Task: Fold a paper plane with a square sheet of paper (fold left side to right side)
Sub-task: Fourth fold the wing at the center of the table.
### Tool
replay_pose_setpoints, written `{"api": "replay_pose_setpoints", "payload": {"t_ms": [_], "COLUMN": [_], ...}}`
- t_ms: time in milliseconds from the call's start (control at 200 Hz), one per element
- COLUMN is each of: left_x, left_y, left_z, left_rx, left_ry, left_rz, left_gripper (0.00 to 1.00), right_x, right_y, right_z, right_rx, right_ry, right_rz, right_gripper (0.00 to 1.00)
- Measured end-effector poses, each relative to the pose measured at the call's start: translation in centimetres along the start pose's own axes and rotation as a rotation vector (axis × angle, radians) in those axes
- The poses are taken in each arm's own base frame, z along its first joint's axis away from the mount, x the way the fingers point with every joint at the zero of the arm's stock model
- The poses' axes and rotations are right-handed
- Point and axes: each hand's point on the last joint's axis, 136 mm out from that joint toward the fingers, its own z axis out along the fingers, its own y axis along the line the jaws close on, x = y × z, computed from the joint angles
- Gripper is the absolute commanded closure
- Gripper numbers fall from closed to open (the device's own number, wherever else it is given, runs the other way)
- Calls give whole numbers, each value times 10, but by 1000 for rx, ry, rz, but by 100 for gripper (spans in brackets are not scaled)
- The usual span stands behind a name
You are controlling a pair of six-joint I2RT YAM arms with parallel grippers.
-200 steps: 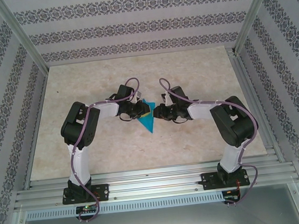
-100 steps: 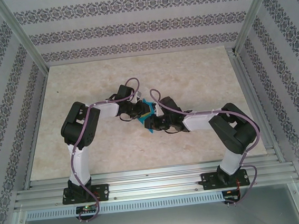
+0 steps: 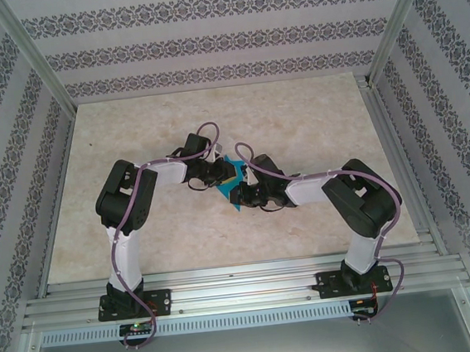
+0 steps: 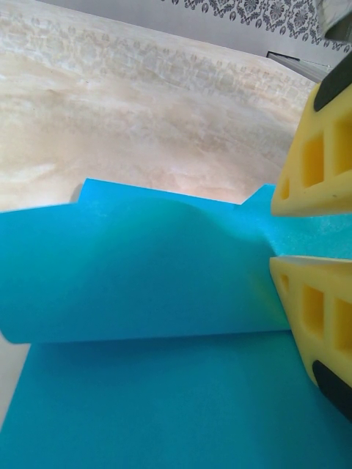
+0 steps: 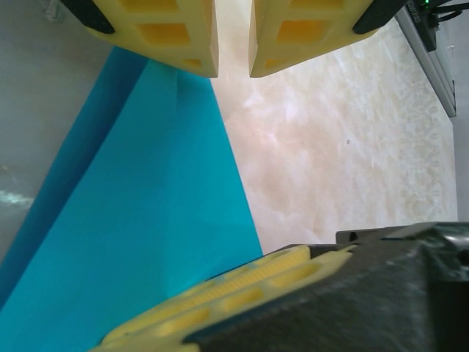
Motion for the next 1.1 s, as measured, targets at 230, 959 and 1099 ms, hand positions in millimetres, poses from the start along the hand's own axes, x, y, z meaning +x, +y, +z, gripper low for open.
{"api": "replay_pose_setpoints", "payload": {"t_ms": [230,959,1099], "left_x": [0,0,0], "left_y": [0,0,1], "left_z": [0,0,1], "left_rx": [0,0,-1], "left_ry": [0,1,1], "left_rz": [0,0,-1], "left_gripper": [77,77,77], "right_x": [-2,1,3], "right_y": [-2,-12,-12], "right_z": [-1,5,5], "right_rx": [3,25,24], "right_ry": [-4,12,10], "right_rz": [4,15,12], "right_gripper": [81,81,81]}}
